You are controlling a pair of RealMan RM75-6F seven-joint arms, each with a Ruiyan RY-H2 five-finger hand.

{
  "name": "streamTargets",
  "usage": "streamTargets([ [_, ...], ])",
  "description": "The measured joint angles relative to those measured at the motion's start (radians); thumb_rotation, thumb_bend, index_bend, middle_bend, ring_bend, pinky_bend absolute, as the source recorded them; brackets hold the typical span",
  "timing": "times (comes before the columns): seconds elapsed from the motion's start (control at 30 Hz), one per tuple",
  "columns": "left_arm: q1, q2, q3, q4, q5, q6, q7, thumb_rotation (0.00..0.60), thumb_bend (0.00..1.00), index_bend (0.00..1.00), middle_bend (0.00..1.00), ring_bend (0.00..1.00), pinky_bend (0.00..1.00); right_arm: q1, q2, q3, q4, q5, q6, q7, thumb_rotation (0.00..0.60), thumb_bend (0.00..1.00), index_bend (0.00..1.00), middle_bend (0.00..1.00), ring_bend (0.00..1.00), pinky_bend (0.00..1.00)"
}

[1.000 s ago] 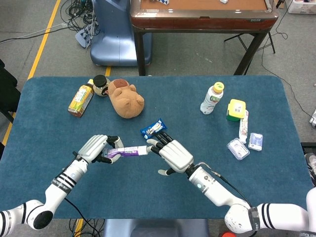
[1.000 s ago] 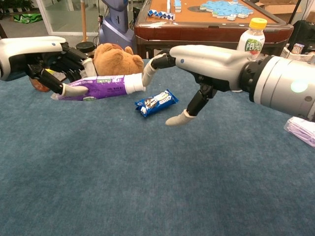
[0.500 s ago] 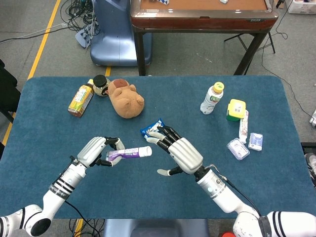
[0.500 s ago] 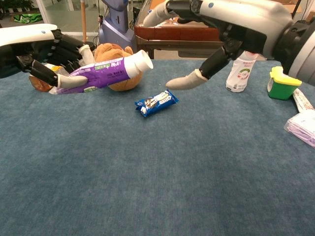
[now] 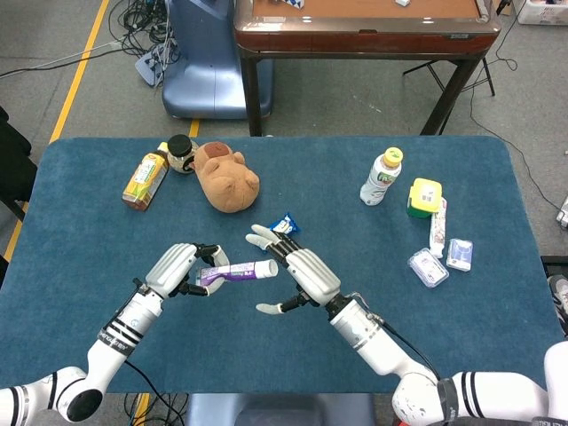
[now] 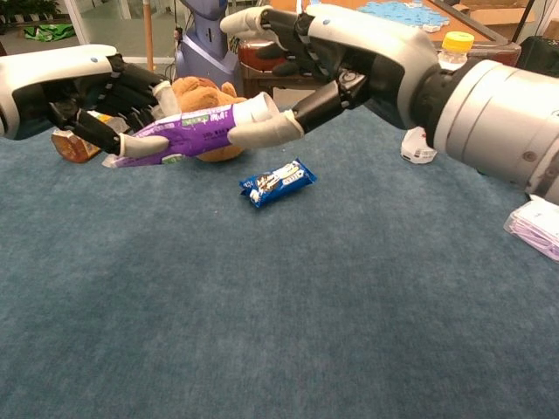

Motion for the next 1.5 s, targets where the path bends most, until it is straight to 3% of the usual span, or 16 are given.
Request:
streamTargets([
  [0.2, -0.004, -0.009, -0.006, 0.0, -0.008, 0.004, 0.012, 0.6, 0.48, 0.59, 0.69, 0.46, 0.39, 0.019, -0.062, 0.03, 0.062, 0.007, -0.013, 0.096, 0.573, 0.0, 0.0, 0.0, 0.0, 0.0],
  [0.53, -0.007, -0.012, -0.009, 0.001, -0.011, 0.004, 0.018, 0.6, 0.48, 0.59, 0.69, 0.46, 0.39, 0.041, -0.121, 0.052, 0.132, -0.008, -0.038, 0.232, 0.45, 0.0, 0.0, 0.0, 0.0, 0.0],
  [1.13, -0.01, -0.017, -0.015, 0.005, -0.015, 0.005, 0.004, 0.6, 0.48, 0.59, 0.69, 0.46, 0.4, 0.071, -0.192, 0.076, 0.214, -0.023, -0.053, 0.351, 0.443, 0.0, 0.0, 0.0, 0.0, 0.0],
  [1.5, -0.007, -0.012, -0.029, 0.011, -0.039, 0.004, -0.021, 0.6, 0.48, 0.59, 0.69, 0.46, 0.41, 0.064, -0.28, 0.083, 0.301, -0.065, 0.046, 0.374, 0.442, 0.0, 0.0, 0.0, 0.0, 0.0],
])
